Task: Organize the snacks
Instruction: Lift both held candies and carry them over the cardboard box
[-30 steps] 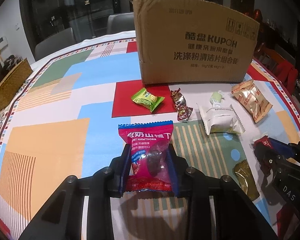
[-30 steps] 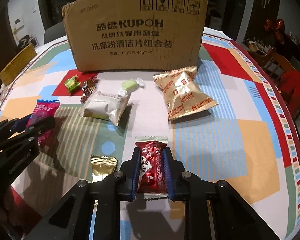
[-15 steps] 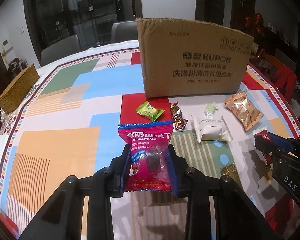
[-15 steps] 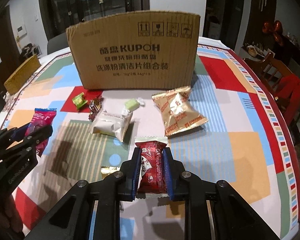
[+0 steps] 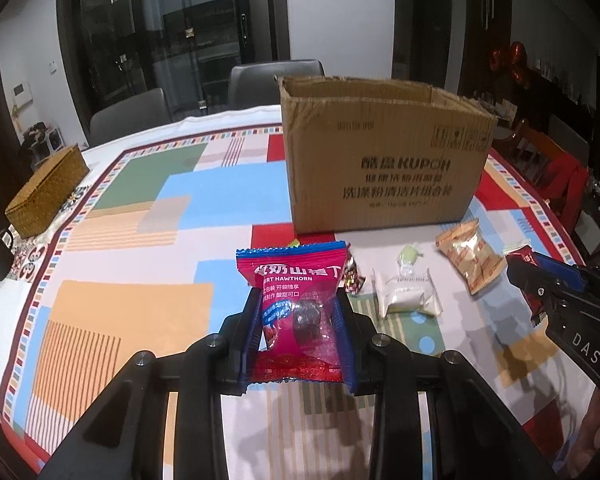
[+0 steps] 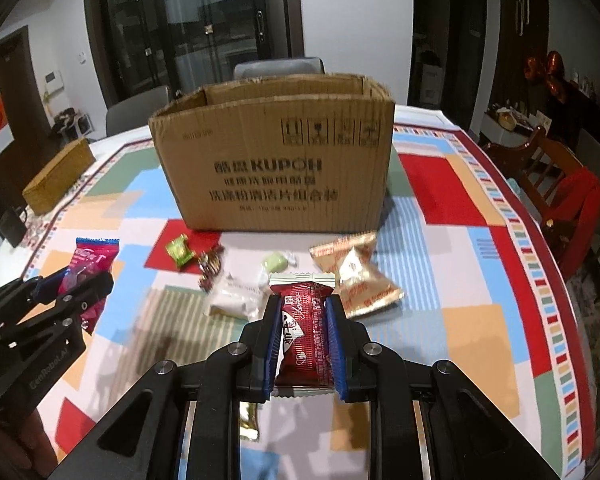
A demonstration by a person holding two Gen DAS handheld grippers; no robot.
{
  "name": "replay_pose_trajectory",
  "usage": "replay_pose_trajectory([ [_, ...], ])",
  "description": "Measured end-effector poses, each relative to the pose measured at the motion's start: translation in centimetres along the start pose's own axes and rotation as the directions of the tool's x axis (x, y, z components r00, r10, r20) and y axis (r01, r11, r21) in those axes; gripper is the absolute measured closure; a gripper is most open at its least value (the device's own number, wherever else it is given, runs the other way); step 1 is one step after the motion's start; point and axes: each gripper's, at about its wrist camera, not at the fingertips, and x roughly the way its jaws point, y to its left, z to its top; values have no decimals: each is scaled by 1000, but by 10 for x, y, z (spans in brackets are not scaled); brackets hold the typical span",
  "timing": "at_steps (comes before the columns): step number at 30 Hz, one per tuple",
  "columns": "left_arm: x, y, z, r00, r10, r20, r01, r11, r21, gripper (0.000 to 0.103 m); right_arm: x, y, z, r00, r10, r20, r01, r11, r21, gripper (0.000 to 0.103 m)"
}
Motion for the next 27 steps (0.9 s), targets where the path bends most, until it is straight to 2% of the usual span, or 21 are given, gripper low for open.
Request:
replay_pose_trajectory([
  [11, -11, 1, 31, 999, -5, 46, 5, 1000, -8, 70, -14, 0, 35, 998, 13, 69, -13, 1000, -5, 80],
  [27, -22, -8, 101, 988, -30, 152, 28, 999, 15, 70, -25, -14, 93, 986, 10, 166, -12, 1000, 14, 80],
])
